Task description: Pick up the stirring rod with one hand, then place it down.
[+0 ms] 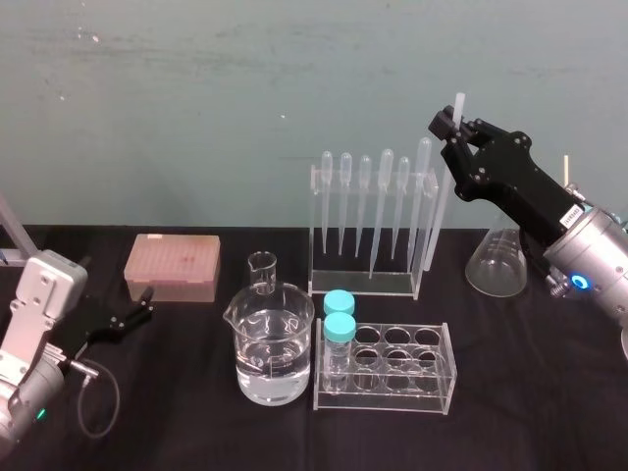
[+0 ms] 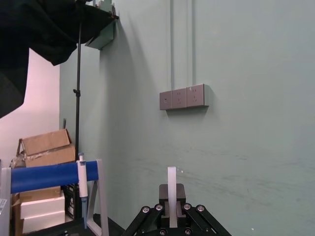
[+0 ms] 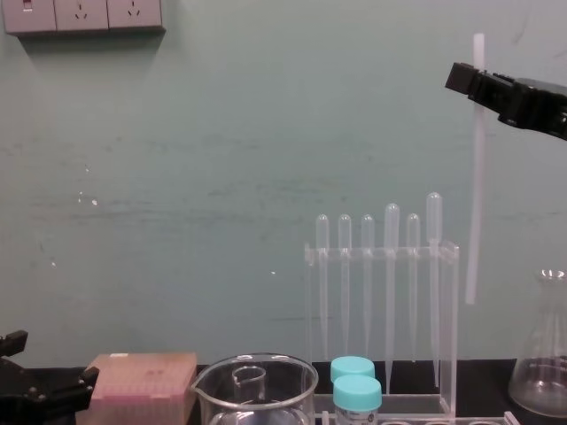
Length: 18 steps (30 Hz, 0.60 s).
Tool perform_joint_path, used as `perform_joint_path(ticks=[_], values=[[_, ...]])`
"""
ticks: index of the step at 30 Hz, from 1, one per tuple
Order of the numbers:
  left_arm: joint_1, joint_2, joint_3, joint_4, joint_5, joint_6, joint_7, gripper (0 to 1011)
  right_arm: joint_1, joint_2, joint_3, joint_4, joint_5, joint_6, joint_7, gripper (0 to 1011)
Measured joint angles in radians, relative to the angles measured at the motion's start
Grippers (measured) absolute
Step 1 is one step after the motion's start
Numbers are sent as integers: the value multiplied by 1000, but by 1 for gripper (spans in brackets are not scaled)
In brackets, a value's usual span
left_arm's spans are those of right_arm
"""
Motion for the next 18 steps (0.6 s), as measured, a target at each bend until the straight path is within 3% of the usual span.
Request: perform_joint_path(ticks=[18], values=[[0, 0, 0, 0, 0, 0, 0, 1000, -2, -1, -5, 5, 0, 0, -2, 69]])
